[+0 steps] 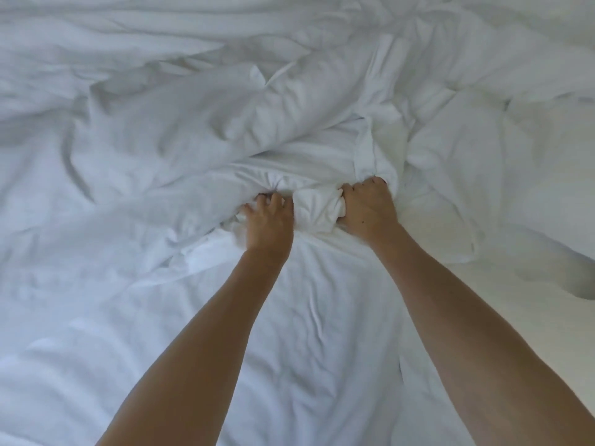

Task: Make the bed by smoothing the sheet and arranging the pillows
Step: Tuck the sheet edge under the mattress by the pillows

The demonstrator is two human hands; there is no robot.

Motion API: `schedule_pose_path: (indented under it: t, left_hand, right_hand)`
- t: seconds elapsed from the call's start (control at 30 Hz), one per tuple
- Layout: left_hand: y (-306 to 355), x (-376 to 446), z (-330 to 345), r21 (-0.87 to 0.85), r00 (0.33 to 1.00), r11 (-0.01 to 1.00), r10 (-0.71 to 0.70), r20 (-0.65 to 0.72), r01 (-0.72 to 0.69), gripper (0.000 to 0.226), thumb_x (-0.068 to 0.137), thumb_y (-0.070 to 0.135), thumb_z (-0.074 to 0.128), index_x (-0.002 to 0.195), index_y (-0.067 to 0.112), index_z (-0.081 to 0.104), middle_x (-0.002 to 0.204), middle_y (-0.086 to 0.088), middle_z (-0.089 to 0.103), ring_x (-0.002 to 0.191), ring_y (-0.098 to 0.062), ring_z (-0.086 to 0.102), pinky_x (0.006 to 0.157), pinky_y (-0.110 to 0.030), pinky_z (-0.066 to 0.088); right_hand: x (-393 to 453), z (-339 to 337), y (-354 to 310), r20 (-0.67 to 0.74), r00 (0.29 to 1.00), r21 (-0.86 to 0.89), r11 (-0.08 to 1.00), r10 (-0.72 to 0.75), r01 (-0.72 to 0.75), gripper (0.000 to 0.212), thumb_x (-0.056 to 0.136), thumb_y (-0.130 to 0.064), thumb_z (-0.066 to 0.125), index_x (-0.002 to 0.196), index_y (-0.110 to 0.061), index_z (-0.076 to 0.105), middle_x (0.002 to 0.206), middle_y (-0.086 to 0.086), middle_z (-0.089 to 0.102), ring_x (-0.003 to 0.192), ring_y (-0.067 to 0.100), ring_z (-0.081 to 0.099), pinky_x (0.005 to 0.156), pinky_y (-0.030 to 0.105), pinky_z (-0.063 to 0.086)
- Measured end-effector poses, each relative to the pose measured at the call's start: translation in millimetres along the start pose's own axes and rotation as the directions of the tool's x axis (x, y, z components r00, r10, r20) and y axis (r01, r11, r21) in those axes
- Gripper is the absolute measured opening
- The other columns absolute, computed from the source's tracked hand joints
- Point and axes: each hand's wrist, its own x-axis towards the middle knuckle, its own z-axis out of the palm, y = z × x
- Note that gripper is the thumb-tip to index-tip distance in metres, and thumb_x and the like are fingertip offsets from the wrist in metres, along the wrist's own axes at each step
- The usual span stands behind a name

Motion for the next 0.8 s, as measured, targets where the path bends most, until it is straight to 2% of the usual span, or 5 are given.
schedule_pose_path:
  t: [0.23, 0.37, 0.53, 0.67, 0.8]
  left_hand:
    - [-24, -109, 9, 0.027, 0.942, 0.944, 0.330, -0.053, -0.329, 0.039, 0.046, 0.001, 0.082, 0.081, 0.009, 0.066, 0.069, -0.004, 0.057, 0.059, -0.022, 0.057, 0.061, -0.030, 0.050]
    - [-29, -211, 11, -0.023, 0.864, 0.866, 0.499, 0.062, -0.499, 0.042, 0.027, 0.000, 0.085, 0.058, 0.016, 0.061, 0.049, 0.002, 0.048, 0.039, -0.015, 0.049, 0.040, -0.020, 0.040]
    - [-51, -321, -19, -0.085, 0.799, 0.821, 0.569, 0.196, -0.564, 0.029, 0.062, 0.010, 0.080, 0.084, 0.018, 0.062, 0.070, 0.003, 0.060, 0.061, -0.014, 0.062, 0.051, -0.022, 0.045]
    - [-100, -419, -30, -0.126, 0.803, 0.822, 0.570, 0.172, -0.556, 0.044, 0.043, 0.014, 0.091, 0.072, 0.020, 0.059, 0.058, 0.008, 0.053, 0.046, -0.009, 0.054, 0.040, -0.020, 0.046]
    - [-151, -502, -71, -0.203, 0.808, 0.827, 0.559, 0.188, -0.525, 0.025, 0.093, 0.015, 0.054, 0.118, 0.015, 0.051, 0.103, -0.002, 0.059, 0.094, -0.021, 0.059, 0.079, -0.030, 0.049]
  right_hand:
    - [-108, -42, -47, 0.256, 0.955, 0.075, 0.988, -0.150, 0.135, 0.064, 0.035, -0.062, 0.086, 0.038, -0.024, 0.034, 0.031, -0.004, 0.037, 0.028, 0.016, 0.036, 0.046, 0.025, 0.036]
    - [-225, -70, -101, 0.338, 0.921, 0.201, 0.971, -0.191, 0.128, 0.056, 0.037, -0.048, 0.090, 0.034, -0.022, 0.040, 0.031, -0.005, 0.038, 0.028, 0.017, 0.042, 0.041, 0.020, 0.038]
    - [-328, -125, -168, 0.295, 0.946, 0.171, 0.981, -0.138, 0.090, 0.055, 0.049, -0.039, 0.078, 0.041, -0.026, 0.025, 0.037, -0.009, 0.018, 0.032, 0.013, 0.023, 0.045, 0.020, 0.019]
    - [-394, -190, -246, 0.282, 0.959, 0.268, 0.959, 0.014, -0.093, 0.063, 0.053, -0.045, 0.072, 0.044, -0.025, 0.013, 0.039, -0.012, 0.013, 0.035, 0.011, 0.020, 0.046, 0.021, 0.023]
    - [-447, -249, -325, 0.380, 0.919, 0.360, 0.899, 0.105, -0.251, 0.054, 0.068, -0.047, 0.069, 0.042, -0.023, 0.028, 0.039, -0.008, 0.034, 0.040, 0.019, 0.049, 0.051, 0.025, 0.033]
